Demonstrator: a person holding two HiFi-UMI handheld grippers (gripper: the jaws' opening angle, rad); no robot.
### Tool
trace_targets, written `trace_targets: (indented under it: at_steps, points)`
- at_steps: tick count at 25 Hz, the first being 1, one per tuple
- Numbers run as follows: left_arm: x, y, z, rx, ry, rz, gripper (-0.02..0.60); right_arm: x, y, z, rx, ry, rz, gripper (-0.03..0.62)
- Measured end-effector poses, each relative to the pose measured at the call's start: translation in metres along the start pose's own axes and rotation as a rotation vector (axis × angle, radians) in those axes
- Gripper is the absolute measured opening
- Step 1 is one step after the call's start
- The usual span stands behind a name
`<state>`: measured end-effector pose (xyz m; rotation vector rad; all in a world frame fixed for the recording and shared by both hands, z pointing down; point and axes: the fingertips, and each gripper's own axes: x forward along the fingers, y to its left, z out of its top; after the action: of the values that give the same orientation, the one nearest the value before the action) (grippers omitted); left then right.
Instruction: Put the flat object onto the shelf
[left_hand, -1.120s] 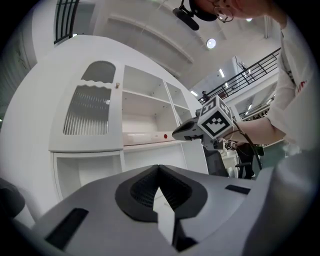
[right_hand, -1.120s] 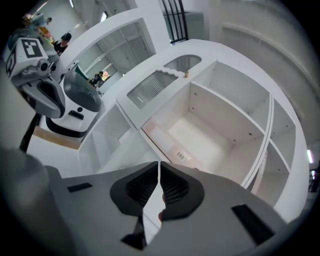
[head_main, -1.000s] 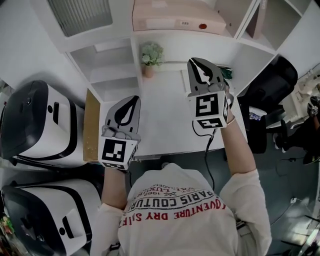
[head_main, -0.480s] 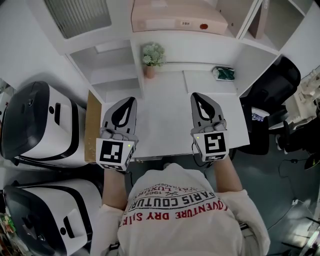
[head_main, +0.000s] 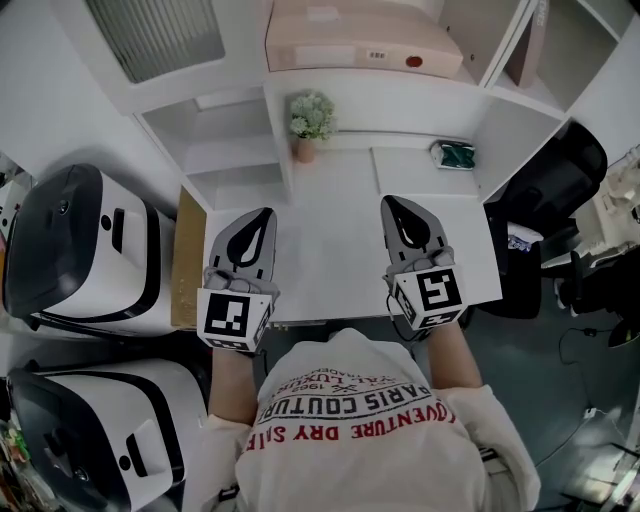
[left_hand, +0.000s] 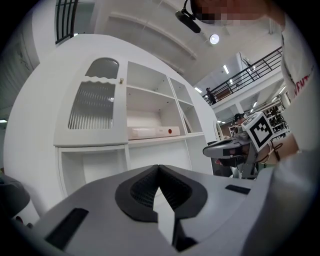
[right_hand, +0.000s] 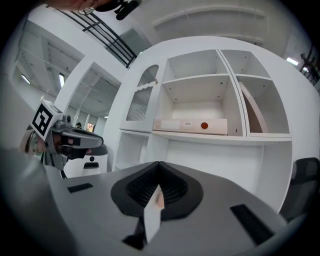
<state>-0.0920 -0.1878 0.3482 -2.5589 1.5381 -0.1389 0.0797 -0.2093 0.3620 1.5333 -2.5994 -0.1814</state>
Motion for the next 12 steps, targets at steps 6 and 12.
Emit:
trace_targets:
  at_steps: [6,12]
  points:
    - [-0.0001,0.0027,0.0044,0.003,-0.006,0.010,0.011,0.0067,0.0016,0.0057,-0.019,-0.001,0.025,0.026]
    - [0.0002,0.0016,0.0048,0.008,-0.006,0.008,0.011,0.0096,0.0031,0.0087,-0.003,-0.020,0.032,0.026]
